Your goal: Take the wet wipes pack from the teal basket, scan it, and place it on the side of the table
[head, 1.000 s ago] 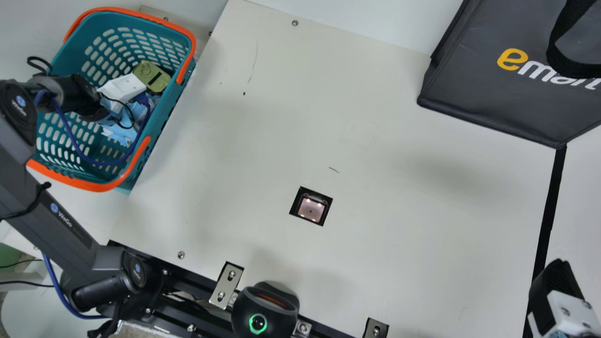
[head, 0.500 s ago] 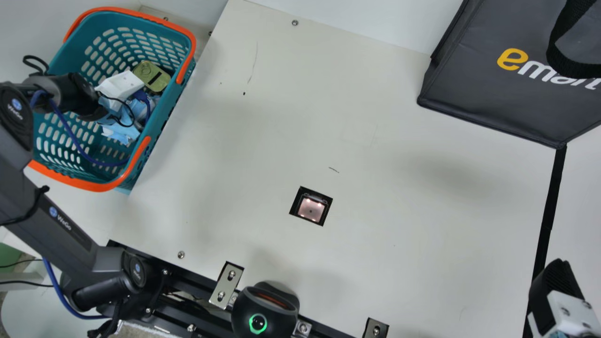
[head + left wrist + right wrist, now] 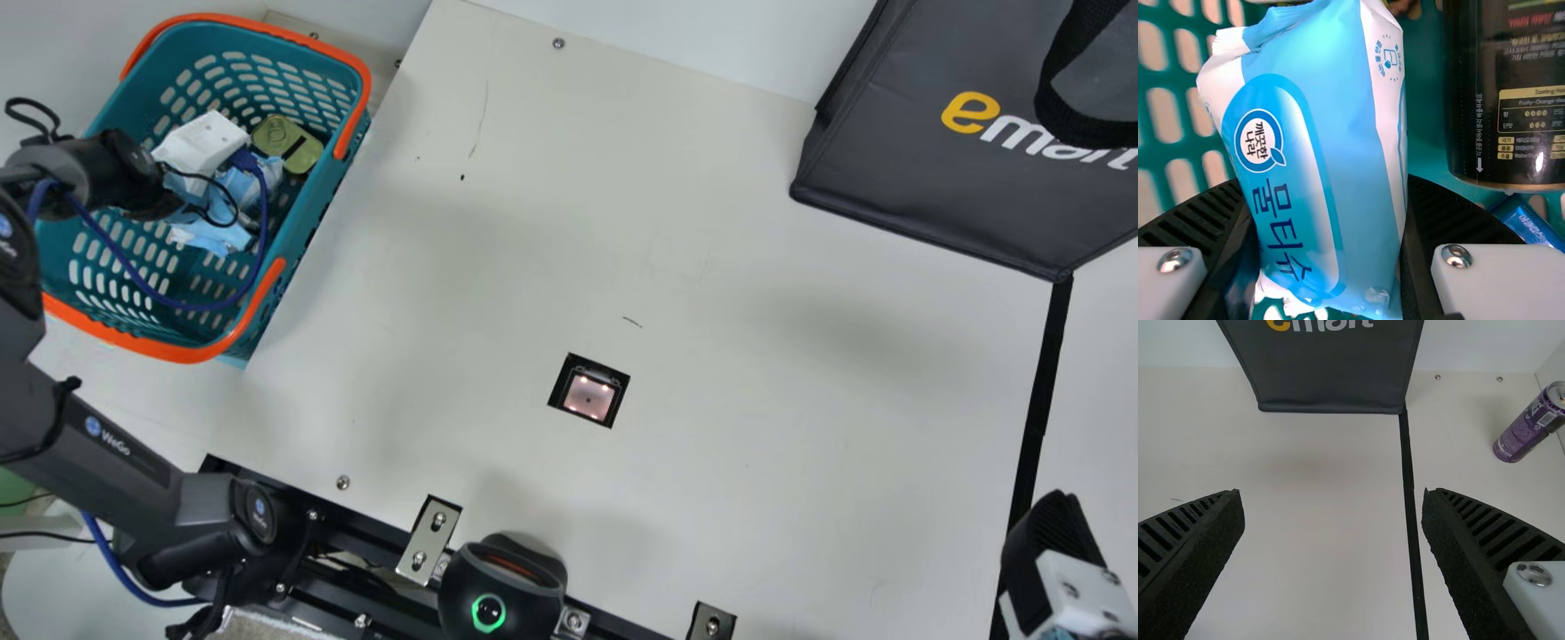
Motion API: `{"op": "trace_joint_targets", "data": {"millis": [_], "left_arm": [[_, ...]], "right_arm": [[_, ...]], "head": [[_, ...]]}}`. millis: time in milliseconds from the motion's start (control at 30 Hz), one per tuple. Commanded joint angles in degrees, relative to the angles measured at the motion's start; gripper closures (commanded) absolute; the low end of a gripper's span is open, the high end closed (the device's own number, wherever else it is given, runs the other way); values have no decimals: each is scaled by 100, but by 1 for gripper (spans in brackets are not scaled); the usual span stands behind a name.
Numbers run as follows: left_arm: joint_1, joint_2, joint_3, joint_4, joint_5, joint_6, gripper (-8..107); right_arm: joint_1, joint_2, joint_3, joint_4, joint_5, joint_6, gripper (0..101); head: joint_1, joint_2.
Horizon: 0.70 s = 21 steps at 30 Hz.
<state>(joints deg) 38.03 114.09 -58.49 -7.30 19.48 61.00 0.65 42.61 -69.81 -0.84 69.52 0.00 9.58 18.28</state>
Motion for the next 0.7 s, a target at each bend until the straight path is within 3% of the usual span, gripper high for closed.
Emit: {"op": "trace_joint_targets", "data": {"millis": [0,333,667], "left_arm": [[8,-139,14,-58,50,-5,107],[69,-905,-13,-409,517,-76,107],[83,-1598,-239,-334,1101,-833,107]], "right_arm": [[0,0,0,0,0,0,6],[0,0,0,0,-6,0,6],[0,0,0,0,-6,0,6]], "head": [[-166,14],[-166,14],[-166,14]]}}
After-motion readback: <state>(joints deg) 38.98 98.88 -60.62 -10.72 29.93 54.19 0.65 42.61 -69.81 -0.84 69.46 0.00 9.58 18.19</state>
